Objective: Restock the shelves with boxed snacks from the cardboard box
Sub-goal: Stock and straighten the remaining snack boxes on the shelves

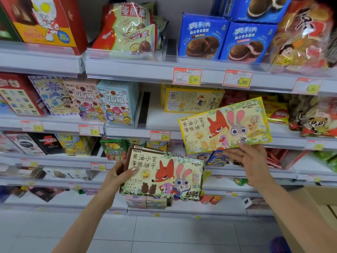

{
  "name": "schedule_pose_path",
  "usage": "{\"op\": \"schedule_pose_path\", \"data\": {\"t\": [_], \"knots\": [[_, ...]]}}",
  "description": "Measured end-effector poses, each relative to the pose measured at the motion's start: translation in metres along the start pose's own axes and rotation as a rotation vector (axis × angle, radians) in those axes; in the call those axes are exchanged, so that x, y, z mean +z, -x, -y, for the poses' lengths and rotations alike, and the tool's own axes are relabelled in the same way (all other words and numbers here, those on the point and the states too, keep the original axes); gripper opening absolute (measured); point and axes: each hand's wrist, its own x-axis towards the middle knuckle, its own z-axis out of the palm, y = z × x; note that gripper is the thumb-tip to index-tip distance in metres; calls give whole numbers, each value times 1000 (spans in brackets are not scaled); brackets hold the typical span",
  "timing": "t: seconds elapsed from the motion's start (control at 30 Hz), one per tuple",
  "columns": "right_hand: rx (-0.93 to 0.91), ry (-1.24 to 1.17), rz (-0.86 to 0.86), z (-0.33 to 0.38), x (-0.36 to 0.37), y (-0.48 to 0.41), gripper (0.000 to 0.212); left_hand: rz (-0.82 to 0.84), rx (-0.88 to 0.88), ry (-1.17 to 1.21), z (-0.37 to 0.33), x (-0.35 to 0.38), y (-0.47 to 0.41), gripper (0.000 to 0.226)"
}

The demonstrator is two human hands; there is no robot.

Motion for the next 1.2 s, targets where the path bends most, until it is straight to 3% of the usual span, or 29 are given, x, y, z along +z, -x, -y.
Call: {"op": "schedule_pose_path", "data": {"t": [0.1,0.23,0.33,0.43,0.5,0.57,0.7,0.83,0.9,1.0,1.03,1.13,1.2], "knots": [[-24,-51,-21,0,-14,3,8,-50,25,-18,-3,0,-2,67],[149,-211,-12,0,-22,13,20,-141,10,-10,-6,10,-8,74],[241,-227,4,-2,-14,17,16,-151,-16,75,-3,25,-12,83],[322,-180,43,-9,4,25,12,-103,-98,189,8,42,-12,54],[335,-65,37,-17,13,31,22,-62,-129,242,17,48,-14,54],[287,85,7,-22,16,33,52,-45,-157,283,20,52,-12,55],[165,179,-21,-29,16,31,61,-43,-217,389,25,58,-8,18],[219,91,-49,-29,6,27,94,-24,-204,352,23,54,-6,35],[249,107,-4,-30,5,29,79,-13,-199,307,22,52,-6,48],[305,146,33,-35,11,35,35,0,-174,267,17,52,-6,50],[332,140,48,-37,13,36,34,-5,-159,260,16,51,-7,50],[445,97,151,-42,11,34,91,-7,-132,237,14,52,-7,47],[543,38,209,-41,8,32,106,-11,-128,232,15,51,-8,23]]}}
